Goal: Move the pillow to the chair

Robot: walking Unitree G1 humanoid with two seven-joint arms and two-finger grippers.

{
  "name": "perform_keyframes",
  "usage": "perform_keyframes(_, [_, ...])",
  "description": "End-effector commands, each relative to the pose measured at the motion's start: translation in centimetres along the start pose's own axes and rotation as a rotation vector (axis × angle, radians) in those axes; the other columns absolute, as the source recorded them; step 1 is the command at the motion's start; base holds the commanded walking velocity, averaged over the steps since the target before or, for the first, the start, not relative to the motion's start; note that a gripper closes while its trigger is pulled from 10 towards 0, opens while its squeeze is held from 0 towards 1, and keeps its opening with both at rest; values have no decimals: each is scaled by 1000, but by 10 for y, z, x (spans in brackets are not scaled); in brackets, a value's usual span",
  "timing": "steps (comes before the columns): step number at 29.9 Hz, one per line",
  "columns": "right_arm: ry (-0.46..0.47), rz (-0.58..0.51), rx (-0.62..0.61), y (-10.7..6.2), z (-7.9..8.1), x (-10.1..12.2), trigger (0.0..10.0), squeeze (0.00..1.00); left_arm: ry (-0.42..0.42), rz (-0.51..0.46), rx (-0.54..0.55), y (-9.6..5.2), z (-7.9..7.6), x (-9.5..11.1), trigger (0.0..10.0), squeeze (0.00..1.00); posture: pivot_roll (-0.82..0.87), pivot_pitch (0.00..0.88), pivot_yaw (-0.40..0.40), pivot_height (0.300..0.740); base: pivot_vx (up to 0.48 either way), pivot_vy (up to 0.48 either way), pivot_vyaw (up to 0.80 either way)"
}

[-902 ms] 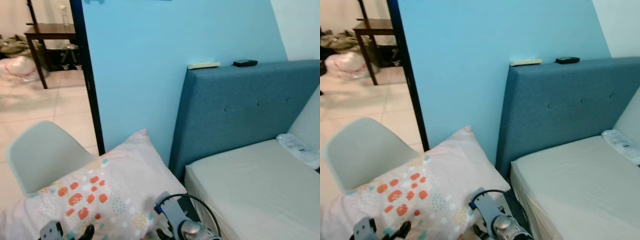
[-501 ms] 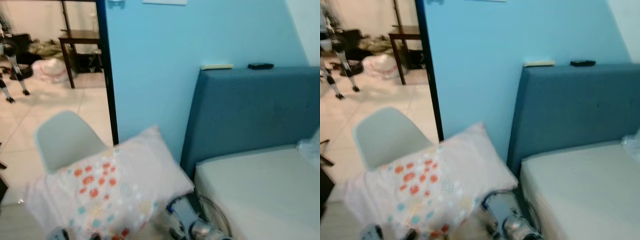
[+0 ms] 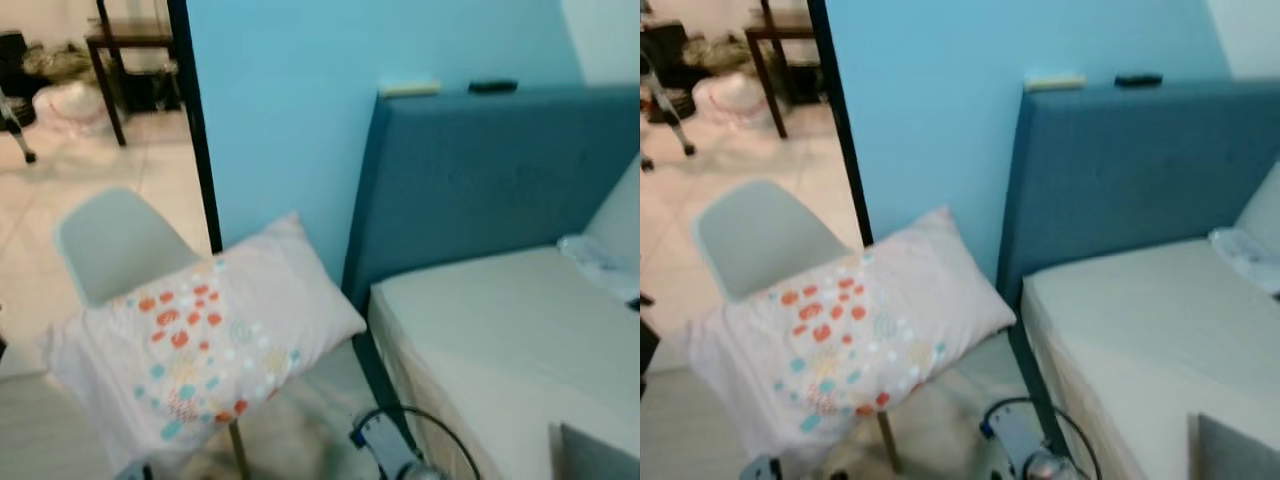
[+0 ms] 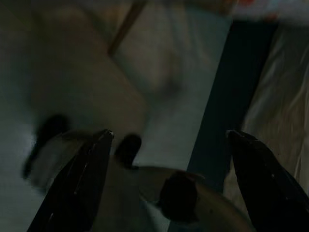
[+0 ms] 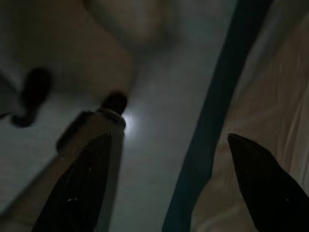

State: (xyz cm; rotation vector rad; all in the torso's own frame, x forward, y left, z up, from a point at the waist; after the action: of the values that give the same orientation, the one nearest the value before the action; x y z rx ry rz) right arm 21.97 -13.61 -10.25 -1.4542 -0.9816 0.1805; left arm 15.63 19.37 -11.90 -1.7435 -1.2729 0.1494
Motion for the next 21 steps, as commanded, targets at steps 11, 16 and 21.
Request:
perform_keyframes(11, [-32,10,13,0,3,-1,10000,0,38,62,-21,0,-5,-17,10000,0,89,9,-106,740,-256,0,-709])
perform_keyframes(16, [-35,8,9,0,2,0,10000,0,100,92,-47,1,-11,-20,10000,0,86,7,-102,740,0,0,-712])
perform_keyframes(21, [-34,6,2,0,0,1,10000,0,169,129,-62,2,-15,-24,10000,0,84,3,-99,740,0,0,-712])
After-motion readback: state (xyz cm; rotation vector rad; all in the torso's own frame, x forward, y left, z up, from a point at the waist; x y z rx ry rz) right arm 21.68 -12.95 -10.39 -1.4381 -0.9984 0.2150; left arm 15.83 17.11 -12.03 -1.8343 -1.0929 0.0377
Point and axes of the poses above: a point about 5 cm out from each wrist's last joint towards the gripper, its own y axis pointing out of the wrist towards the gripper, its own x axis along the axis of the wrist's last joint, z = x × y, the point moved 3 cm from there along y, pointing out of the wrist towards the gripper, and after that the axes turned 10 degrees about -y, right-handed, at the moved point
